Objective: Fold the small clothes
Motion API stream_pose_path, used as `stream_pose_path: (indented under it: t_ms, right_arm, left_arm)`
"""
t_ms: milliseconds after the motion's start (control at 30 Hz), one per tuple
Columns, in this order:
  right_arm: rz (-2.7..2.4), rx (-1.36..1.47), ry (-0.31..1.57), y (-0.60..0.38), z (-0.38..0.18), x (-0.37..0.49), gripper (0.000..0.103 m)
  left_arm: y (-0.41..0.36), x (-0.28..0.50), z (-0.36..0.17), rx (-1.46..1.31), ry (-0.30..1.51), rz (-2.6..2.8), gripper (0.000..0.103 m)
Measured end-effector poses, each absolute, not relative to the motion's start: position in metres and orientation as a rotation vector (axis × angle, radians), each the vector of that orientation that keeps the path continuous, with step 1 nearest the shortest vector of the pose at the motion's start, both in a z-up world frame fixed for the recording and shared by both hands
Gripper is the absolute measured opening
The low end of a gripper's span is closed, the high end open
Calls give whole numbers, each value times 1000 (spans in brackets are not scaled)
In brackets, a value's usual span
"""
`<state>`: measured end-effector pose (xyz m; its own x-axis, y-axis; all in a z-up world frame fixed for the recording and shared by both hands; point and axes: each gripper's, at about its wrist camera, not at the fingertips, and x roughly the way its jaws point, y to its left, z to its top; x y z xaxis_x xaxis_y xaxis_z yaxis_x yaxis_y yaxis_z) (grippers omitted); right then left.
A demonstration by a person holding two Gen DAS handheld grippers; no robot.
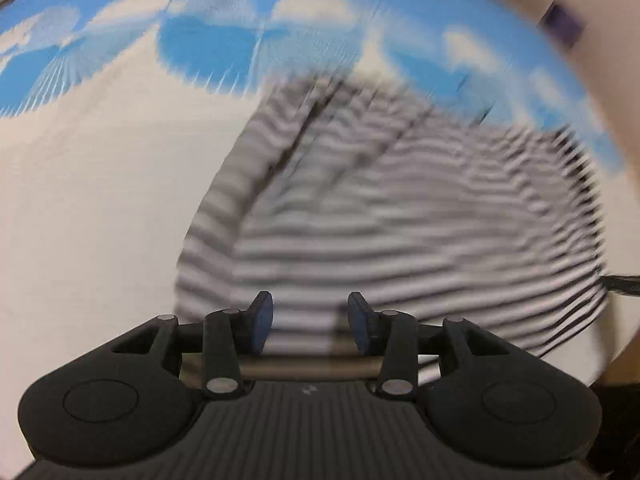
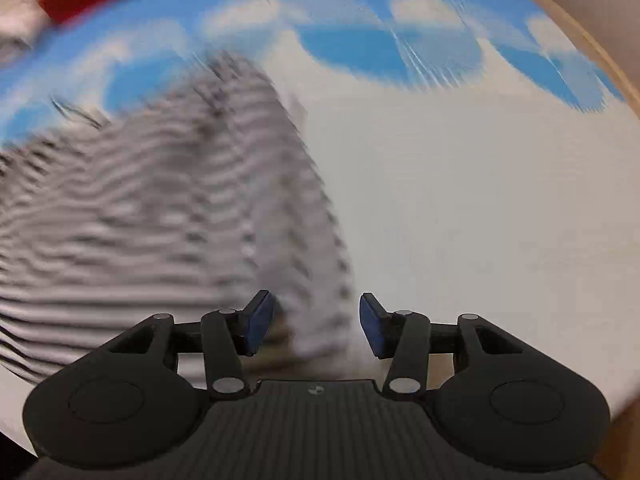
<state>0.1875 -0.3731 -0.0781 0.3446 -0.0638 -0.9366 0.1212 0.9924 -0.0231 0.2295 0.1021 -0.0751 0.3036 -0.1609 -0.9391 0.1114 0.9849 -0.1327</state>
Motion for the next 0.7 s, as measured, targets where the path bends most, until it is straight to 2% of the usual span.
stream_pose_path:
  t_ms: [67, 100, 233, 300, 400, 467, 533, 567, 633, 700]
  right_arm:
    - [-121, -10, 1262, -372, -88, 183, 53]
    - [-123, -19, 1234, -372, -82, 182, 52]
    - [-160, 30, 1004, -374, -32, 158, 50]
    - [-156, 86, 838, -373, 7, 134, 52]
    - [-112, 174, 662, -373, 42, 100, 56]
    - [-73, 186, 596, -365, 43, 78, 60]
    - [-64, 154, 624, -358, 28, 68, 58]
    - [-82, 123, 677, -353, 21, 72, 58]
    - [-91, 114, 650, -350, 18, 76, 59]
    - [-109, 106, 667, -354, 14, 82, 59]
  left_arm:
    - [97, 223, -87, 62, 1302, -137, 52]
    - [95, 220, -81, 80, 1271, -124, 51]
    - [93, 187, -15, 31, 962, -162, 51]
    - [91, 166, 14, 59, 811, -145, 59]
    - [91, 140, 36, 38, 695, -145, 63]
    - [89, 123, 34, 23, 681, -117, 63]
    - [90, 110, 17, 2, 706, -101, 64]
    - [92, 108, 4, -15, 751, -90, 64]
    - [92, 111, -16, -56, 881, -48, 59]
    - [95, 111, -24, -112, 913, -29, 58]
